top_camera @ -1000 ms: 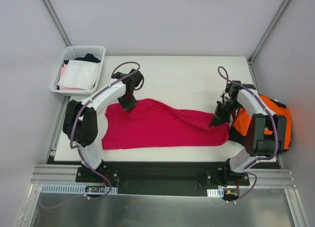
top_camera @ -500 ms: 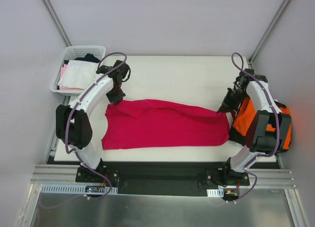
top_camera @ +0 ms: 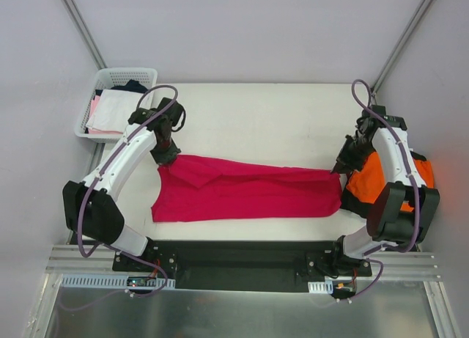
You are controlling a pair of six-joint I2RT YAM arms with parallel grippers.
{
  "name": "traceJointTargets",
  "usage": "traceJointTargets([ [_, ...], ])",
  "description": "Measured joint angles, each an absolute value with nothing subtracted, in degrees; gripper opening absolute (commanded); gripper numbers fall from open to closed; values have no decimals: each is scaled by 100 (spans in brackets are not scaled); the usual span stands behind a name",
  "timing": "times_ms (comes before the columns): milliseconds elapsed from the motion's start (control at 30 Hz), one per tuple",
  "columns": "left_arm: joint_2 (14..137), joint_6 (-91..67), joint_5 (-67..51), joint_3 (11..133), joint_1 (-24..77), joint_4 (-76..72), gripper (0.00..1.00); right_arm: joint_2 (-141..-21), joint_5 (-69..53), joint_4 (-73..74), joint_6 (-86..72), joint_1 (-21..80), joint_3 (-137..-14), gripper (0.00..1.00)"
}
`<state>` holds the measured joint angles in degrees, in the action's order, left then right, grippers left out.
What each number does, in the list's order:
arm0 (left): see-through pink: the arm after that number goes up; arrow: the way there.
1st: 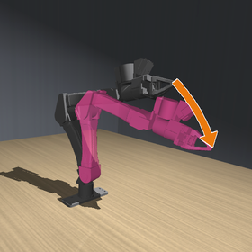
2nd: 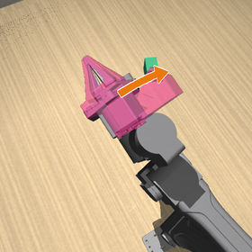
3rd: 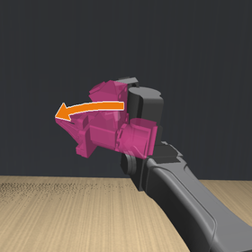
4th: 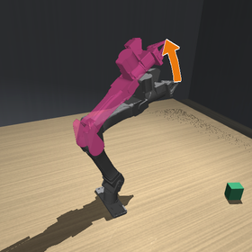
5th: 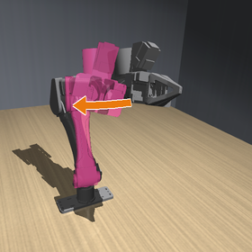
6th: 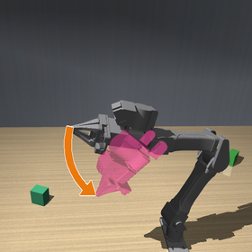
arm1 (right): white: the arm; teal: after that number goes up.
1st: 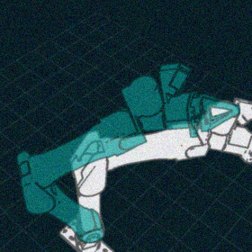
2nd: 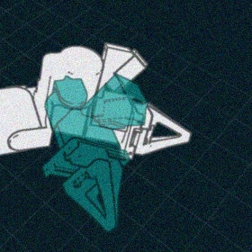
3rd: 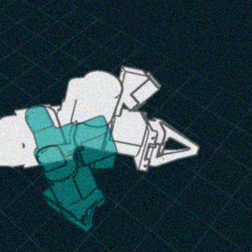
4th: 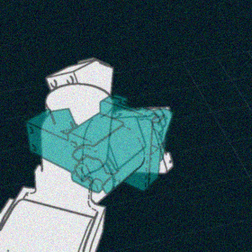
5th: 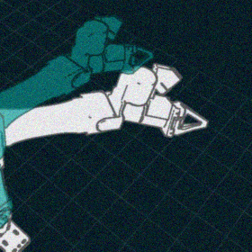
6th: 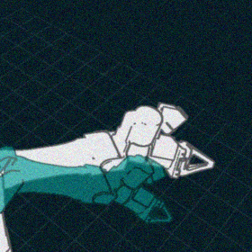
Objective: Fold and stack the t-shirts
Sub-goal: Fold the tshirt
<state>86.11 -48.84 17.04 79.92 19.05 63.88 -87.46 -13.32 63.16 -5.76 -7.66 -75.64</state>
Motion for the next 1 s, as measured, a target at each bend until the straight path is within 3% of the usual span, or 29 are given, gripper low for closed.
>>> traceJointTargets([
  [1000,7603,-4950,1096,6490,1907,6737,10,-8390,-668,6490,-567,-768,-6530,1],
])
